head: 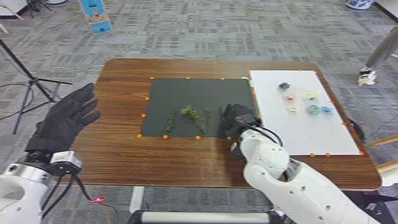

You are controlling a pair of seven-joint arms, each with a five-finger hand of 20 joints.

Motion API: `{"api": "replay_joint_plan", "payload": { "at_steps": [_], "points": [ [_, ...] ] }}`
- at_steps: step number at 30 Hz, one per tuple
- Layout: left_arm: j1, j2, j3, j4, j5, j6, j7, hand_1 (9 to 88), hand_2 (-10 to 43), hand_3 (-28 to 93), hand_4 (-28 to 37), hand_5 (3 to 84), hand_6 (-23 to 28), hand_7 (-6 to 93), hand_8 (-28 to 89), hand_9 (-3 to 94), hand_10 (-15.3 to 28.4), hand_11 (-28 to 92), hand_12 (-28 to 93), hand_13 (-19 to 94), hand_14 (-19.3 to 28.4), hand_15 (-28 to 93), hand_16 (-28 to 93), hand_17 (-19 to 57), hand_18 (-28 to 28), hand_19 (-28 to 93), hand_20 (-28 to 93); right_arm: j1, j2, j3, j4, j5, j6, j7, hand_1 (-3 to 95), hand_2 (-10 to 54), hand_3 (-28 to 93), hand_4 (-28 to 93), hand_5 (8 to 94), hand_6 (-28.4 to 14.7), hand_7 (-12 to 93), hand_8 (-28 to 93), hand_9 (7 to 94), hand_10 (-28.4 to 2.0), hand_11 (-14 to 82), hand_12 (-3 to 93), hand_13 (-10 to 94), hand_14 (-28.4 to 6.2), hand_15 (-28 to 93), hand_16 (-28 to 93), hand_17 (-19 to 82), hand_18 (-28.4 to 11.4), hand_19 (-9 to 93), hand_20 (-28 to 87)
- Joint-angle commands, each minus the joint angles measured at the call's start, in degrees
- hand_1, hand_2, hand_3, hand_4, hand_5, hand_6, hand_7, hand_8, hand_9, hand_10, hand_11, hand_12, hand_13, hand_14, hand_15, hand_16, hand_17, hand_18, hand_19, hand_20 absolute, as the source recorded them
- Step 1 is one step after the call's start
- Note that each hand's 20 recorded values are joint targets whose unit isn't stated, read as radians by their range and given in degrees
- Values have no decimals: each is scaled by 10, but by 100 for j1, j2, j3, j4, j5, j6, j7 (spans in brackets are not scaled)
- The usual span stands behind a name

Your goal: Arrange flowers

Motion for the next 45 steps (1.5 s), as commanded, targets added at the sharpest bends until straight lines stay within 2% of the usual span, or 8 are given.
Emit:
{"api": "replay_joint_plan", "payload": {
  "at_steps": [1, 16, 22, 25, 30, 35, 39, 45],
  "points": [
    [25, -31, 5, -12, -38, -6, -35, 289, -95, 607, -283, 235, 16, 156, -93, 162, 82, 101, 179, 123, 103, 109, 53, -86, 147, 348, 79, -118, 10, -302, 453, -229, -8, 102, 432, -95, 798, -176, 707, 11, 556, 305, 859, -69, 598, 495, 831, -54, 843, 511, 538, -204, 932, 640],
    [38, -32, -12, -15, -39, -18, -22, 288, -95, 607, -283, 235, 16, 156, -93, 162, 83, 103, 179, 124, 104, 108, 53, -86, 147, 347, 79, -259, 109, -82, 417, -213, -428, 217, 434, -95, 769, -230, 699, 18, 554, 281, 848, -70, 589, 498, 819, -54, 833, 519, 526, -200, 932, 629],
    [34, -34, -12, -11, -34, -16, -23, 287, -95, 608, -283, 235, 16, 156, -94, 163, 83, 102, 178, 124, 104, 109, 53, -86, 147, 348, 79, -343, 91, 24, 324, -139, -562, 116, 364, -95, 743, -281, 707, 16, 526, 263, 851, -72, 574, 495, 819, -53, 827, 517, 525, -200, 932, 622],
    [28, -36, -9, -11, -35, -10, -26, 288, -95, 607, -283, 235, 16, 156, -94, 163, 83, 102, 178, 124, 104, 109, 53, -85, 147, 347, 79, -380, 76, 79, 259, -79, -569, 64, 311, -95, 763, -282, 714, 9, 512, 214, 852, -73, 571, 490, 820, -53, 826, 513, 526, -200, 932, 620],
    [7, -28, -1, 4, -33, -12, -30, 289, -95, 605, -283, 235, 16, 156, -94, 163, 83, 102, 178, 124, 103, 107, 52, -86, 147, 348, 79, -441, 35, 195, 102, 104, -628, 13, 278, -95, 776, -283, 721, 4, 573, -70, 856, -74, 568, 484, 822, -52, 823, 509, 527, -201, 932, 619],
    [6, -36, -10, 1, -31, -31, -33, 289, -95, 606, -283, 235, 16, 156, -93, 163, 83, 102, 178, 124, 104, 108, 54, -86, 147, 349, 79, -514, 48, 304, -111, 189, -504, -24, 244, -95, 764, -283, 728, 2, 568, -89, 858, -75, 563, 484, 824, -52, 821, 508, 531, -201, 932, 616],
    [23, -38, -7, -7, -39, -23, -24, 289, -95, 606, -283, 235, 16, 156, -93, 163, 83, 102, 178, 124, 104, 109, 53, -86, 147, 348, 79, -568, 107, 415, -245, -110, -236, -27, 232, -95, 761, -283, 721, -5, 540, -96, 854, -75, 553, 487, 816, -53, 816, 513, 524, -204, 932, 618],
    [33, -36, -10, -10, -48, -10, -17, 288, -95, 607, -283, 235, 16, 155, -93, 163, 83, 102, 178, 124, 104, 107, 52, -86, 147, 349, 79, -665, 229, 655, -378, -144, 232, -32, 231, -95, 768, -283, 697, -31, 316, -87, 783, -103, 545, 482, 760, -74, 808, 518, 458, -211, 932, 583]
  ]
}}
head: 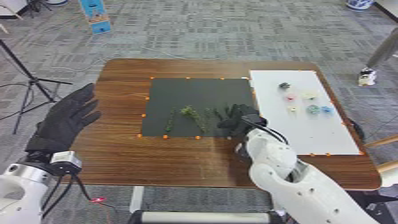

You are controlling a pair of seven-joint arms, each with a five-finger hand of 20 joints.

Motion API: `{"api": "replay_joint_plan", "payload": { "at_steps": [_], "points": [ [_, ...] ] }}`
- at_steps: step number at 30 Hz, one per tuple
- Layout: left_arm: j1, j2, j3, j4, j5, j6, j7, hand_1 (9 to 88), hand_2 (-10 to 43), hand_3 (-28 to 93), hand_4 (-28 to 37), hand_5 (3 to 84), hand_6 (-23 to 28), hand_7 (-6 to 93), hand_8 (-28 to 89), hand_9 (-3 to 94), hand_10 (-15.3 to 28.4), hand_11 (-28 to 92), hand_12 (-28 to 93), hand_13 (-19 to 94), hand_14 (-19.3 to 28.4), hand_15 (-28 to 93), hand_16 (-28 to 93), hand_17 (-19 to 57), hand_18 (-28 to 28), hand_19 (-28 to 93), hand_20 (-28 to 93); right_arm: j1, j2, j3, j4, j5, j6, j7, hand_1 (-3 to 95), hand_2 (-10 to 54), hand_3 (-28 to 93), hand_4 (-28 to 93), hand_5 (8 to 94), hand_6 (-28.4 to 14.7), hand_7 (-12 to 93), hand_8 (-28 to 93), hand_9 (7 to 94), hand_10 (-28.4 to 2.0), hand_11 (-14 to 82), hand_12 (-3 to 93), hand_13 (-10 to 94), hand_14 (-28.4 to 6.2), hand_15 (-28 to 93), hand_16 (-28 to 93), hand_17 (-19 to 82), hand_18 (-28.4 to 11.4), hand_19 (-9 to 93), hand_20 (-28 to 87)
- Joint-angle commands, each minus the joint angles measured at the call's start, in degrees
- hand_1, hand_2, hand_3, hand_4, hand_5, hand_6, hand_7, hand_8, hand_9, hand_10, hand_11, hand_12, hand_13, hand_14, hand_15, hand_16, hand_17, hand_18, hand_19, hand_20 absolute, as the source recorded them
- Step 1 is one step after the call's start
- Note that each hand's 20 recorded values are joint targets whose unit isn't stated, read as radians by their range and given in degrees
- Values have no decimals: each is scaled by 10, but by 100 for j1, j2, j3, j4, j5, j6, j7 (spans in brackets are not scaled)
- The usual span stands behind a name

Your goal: Arrange flowers

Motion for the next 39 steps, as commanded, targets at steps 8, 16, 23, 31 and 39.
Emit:
{"api": "replay_joint_plan", "payload": {
  "at_steps": [8, 16, 23, 31, 39],
  "points": [
    [76, -45, -47, -29, -31, -8, -10, 288, -95, 605, -283, 236, 16, 154, -93, 163, 83, 102, 178, 124, 104, 108, 53, -86, 147, 347, 78, -820, 576, 768, -660, -28, 1247, -80, 226, -95, 766, -283, 676, -33, 270, -79, 752, -115, 546, 471, 739, -78, 807, 507, 434, -213, 932, 557],
    [101, -42, -56, -32, -44, 6, 0, 288, -95, 606, -283, 236, 16, 155, -93, 163, 83, 101, 179, 123, 104, 109, 53, -87, 147, 348, 79, -1340, 712, 1346, -840, 82, 1187, -158, 237, -95, 768, -281, 675, -33, 271, -76, 749, -115, 539, 467, 733, -82, 804, 500, 427, -212, 932, 554],
    [83, -35, -22, -4, -67, 1, -10, 287, -95, 608, -283, 235, 16, 155, -93, 163, 82, 101, 179, 124, 104, 109, 52, -87, 147, 349, 80, -1475, 590, 1543, -458, 683, 394, -828, 344, -91, 827, -194, 555, -38, 275, -93, 611, -131, 492, 562, 611, -112, 803, 472, 308, -208, 862, 527],
    [82, -20, -27, 0, -71, -13, -18, 284, -95, 610, -283, 235, 16, 155, -93, 164, 83, 102, 178, 123, 104, 111, 51, -87, 147, 348, 80, -1356, 563, 1374, -281, 617, 267, -807, 428, -80, 849, -186, 477, -29, 251, -101, 538, -123, 415, 688, 570, -116, 789, 499, 278, -205, 828, 534],
    [98, -12, -38, -10, -76, -5, -11, 284, -95, 610, -283, 236, 16, 155, -93, 163, 83, 103, 178, 124, 105, 111, 52, -88, 147, 349, 80, -1310, 650, 1237, -436, 722, 72, -1093, 416, -83, 852, -183, 484, -44, 249, -99, 533, -124, 421, 678, 565, -116, 785, 499, 273, -203, 824, 531]
  ]
}}
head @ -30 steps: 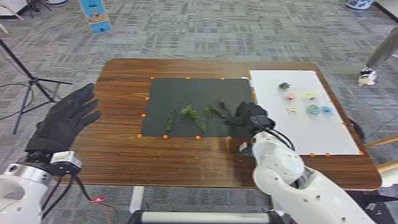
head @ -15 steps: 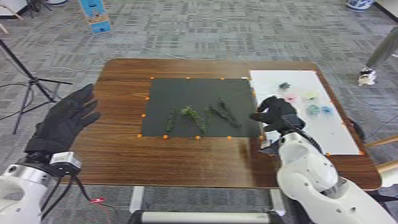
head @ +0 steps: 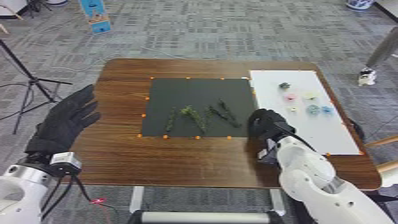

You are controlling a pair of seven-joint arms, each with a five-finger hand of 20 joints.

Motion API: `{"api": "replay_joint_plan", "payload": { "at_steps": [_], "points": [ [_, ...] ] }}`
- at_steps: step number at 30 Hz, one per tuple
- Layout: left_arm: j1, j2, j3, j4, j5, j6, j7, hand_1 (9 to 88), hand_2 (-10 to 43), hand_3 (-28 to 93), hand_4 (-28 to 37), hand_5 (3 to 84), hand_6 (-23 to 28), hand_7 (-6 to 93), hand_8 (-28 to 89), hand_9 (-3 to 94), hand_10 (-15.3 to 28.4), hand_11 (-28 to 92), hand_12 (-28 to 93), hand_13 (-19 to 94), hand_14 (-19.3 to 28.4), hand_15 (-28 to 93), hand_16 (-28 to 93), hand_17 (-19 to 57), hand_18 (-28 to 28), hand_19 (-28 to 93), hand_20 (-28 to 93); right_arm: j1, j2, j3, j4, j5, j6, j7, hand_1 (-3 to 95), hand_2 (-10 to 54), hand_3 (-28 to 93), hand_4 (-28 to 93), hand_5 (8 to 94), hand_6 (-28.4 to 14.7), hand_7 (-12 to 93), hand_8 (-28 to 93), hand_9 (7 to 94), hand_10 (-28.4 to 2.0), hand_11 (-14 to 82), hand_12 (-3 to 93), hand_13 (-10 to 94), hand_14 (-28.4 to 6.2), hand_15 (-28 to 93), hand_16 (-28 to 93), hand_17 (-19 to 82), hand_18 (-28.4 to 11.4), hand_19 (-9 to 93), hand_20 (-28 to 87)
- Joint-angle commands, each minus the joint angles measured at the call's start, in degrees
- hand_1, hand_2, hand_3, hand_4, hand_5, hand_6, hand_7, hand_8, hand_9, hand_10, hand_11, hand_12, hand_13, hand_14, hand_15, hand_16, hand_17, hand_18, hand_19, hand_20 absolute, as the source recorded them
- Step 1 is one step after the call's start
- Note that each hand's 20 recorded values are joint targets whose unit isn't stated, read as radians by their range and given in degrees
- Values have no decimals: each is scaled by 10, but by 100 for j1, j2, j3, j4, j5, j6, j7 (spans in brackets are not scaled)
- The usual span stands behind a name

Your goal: Arrange flowers

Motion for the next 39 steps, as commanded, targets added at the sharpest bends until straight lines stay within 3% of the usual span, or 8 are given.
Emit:
{"api": "replay_joint_plan", "payload": {
  "at_steps": [1, 17, 23, 39],
  "points": [
    [60, -10, -33, -20, -41, 2, -11, 283, -95, 611, -283, 236, 16, 155, -93, 163, 83, 103, 178, 124, 105, 111, 51, -88, 147, 349, 80, -9, 91, -273, -81, 35, -227, -242, 415, -83, 852, -184, 485, -44, 251, -99, 533, -124, 422, 677, 563, -116, 785, 498, 273, -202, 822, 531],
    [-5, 18, 5, 3, -45, 50, -32, 284, -95, 611, -283, 236, 16, 154, -93, 164, 83, 102, 177, 124, 105, 109, 51, -88, 147, 349, 80, 141, 328, -579, -385, -127, -413, -363, 396, -88, 850, -189, 510, -51, 248, -99, 541, -127, 435, 660, 575, -120, 797, 454, 277, -204, 822, 529],
    [96, -20, -56, -49, -38, 52, 5, 284, -95, 611, -283, 236, 16, 153, -92, 164, 83, 101, 177, 124, 105, 109, 52, -88, 148, 349, 80, 43, 331, -515, -475, -44, -476, -397, 390, -87, 849, -188, 514, -52, 247, -98, 544, -129, 437, 660, 577, -121, 800, 446, 280, -205, 824, 528],
    [88, -31, -56, -39, -31, 40, 13, 282, -95, 613, -283, 236, 16, 153, -92, 164, 83, 101, 178, 124, 104, 109, 52, -89, 148, 349, 80, 0, 298, -551, -615, 13, -658, -555, 379, -83, 848, -184, 525, -52, 246, -96, 551, -131, 446, 645, 581, -118, 797, 442, 283, -207, 827, 525]
  ]
}}
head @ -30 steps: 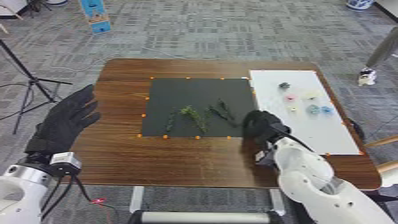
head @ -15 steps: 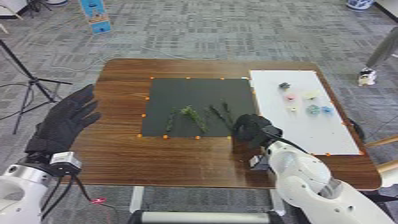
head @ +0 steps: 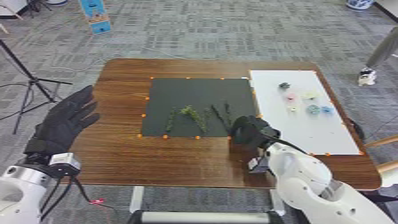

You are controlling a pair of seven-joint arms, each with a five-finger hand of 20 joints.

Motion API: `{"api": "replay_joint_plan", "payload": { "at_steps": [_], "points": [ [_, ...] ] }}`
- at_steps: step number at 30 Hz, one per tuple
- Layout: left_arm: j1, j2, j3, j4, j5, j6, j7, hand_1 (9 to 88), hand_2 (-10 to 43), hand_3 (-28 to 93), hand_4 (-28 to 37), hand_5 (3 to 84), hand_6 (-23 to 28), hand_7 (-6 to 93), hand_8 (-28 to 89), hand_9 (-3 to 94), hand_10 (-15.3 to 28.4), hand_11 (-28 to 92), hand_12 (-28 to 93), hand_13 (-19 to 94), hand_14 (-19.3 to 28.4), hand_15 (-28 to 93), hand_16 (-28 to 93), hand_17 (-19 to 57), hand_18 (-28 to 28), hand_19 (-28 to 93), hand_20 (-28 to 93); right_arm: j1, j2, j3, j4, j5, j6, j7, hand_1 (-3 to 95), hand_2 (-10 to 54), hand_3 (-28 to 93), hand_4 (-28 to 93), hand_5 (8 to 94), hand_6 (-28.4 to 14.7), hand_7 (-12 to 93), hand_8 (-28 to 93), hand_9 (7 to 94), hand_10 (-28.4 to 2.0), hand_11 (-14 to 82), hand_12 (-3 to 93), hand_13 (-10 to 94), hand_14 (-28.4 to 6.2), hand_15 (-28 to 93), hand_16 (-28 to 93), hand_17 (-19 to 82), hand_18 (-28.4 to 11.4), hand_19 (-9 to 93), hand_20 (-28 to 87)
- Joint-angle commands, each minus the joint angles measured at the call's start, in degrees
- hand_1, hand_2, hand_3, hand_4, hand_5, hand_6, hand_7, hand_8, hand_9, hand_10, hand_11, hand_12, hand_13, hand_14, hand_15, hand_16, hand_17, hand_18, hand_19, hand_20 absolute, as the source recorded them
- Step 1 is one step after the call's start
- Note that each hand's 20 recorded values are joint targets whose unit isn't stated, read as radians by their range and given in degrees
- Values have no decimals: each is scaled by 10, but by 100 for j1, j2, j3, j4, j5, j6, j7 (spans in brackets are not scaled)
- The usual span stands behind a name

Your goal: Arrange flowers

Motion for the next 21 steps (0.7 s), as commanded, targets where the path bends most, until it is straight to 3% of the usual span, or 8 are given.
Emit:
{"api": "replay_joint_plan", "payload": {
  "at_steps": [1, 14, 18, 21],
  "points": [
    [33, -33, -17, -29, -31, 44, 2, 282, -95, 613, -283, 236, 16, 153, -92, 164, 83, 101, 178, 124, 104, 109, 52, -89, 148, 349, 80, -89, 16, -59, -93, -31, -143, -87, 376, -82, 848, -184, 525, -52, 245, -96, 552, -131, 446, 644, 581, -119, 797, 442, 283, -207, 827, 525],
    [3, -37, -13, -17, -24, 29, -32, 284, -95, 612, -283, 237, 17, 152, -92, 164, 83, 102, 178, 124, 105, 109, 52, -89, 148, 349, 80, -77, 75, 50, 6, -163, -178, 197, 372, -79, 845, -185, 525, -52, 244, -96, 551, -133, 449, 638, 579, -121, 794, 444, 282, -207, 827, 523],
    [26, -44, -32, -27, -24, 42, -20, 285, -95, 613, -283, 237, 16, 152, -91, 164, 83, 102, 177, 124, 104, 109, 52, -89, 148, 349, 80, -195, 148, 348, -86, -254, -116, 481, 348, -91, 853, -212, 523, -54, 240, -94, 534, -140, 497, 584, 574, -123, 793, 442, 279, -208, 824, 521],
    [52, -50, -58, -38, -26, 47, -18, 285, -95, 612, -283, 237, 16, 153, -92, 164, 83, 102, 177, 124, 104, 108, 52, -89, 148, 349, 79, -253, 226, 540, -171, -309, 169, 579, 290, -94, 832, -223, 528, -54, 238, -92, 534, -150, 566, 481, 584, -123, 800, 431, 287, -212, 834, 523]
  ]
}}
